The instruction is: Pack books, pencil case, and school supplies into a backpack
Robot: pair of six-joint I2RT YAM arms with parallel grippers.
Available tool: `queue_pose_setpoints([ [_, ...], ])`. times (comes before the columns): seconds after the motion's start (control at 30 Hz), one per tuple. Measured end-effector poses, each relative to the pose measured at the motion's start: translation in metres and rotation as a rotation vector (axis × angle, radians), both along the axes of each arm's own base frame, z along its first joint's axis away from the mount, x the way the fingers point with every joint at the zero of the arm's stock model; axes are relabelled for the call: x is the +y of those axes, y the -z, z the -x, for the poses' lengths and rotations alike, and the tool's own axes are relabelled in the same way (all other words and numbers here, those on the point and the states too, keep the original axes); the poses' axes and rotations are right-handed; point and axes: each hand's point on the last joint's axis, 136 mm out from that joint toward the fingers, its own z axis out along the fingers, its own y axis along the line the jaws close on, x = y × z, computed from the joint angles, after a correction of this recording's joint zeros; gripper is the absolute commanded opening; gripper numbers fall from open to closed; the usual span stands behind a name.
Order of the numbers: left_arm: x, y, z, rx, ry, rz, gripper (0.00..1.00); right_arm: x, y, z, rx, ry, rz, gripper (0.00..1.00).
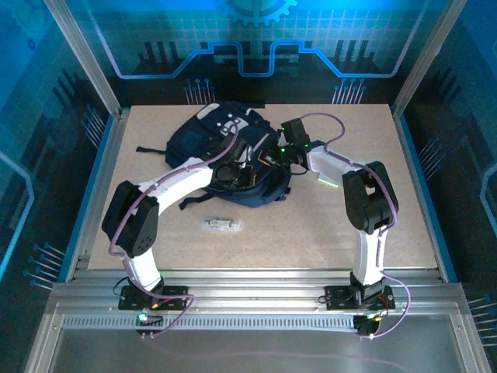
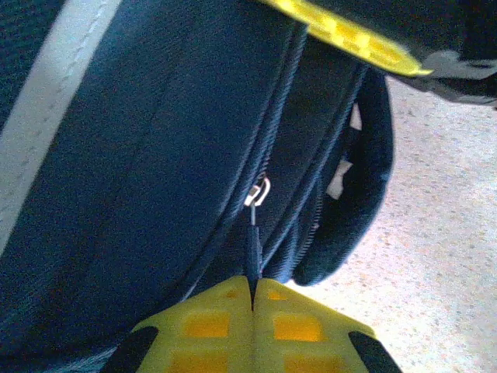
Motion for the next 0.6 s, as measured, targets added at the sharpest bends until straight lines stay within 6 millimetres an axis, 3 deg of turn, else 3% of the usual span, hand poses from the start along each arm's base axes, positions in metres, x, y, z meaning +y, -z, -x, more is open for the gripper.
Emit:
queue_pose_setpoints([
  [0.3,0.036,0.017,0.012,-0.053,-0.126,-0.059,0.0,-0.001,0.0,-0.001,-0.005,0.007,0.002,0.0],
  [0.47,0.062,0.013,0.012,-0.101,-0.206,-0.067,0.0,0.0,-0.001,-0.001,-0.013,0.006,-0.003,0.0],
  [0.6,0.112,0.009,0.008,-0.108,-0.327,-0.128,0.0,-0.008,-0.002,-0.008,-0.032,0.028,0.015,0.0],
])
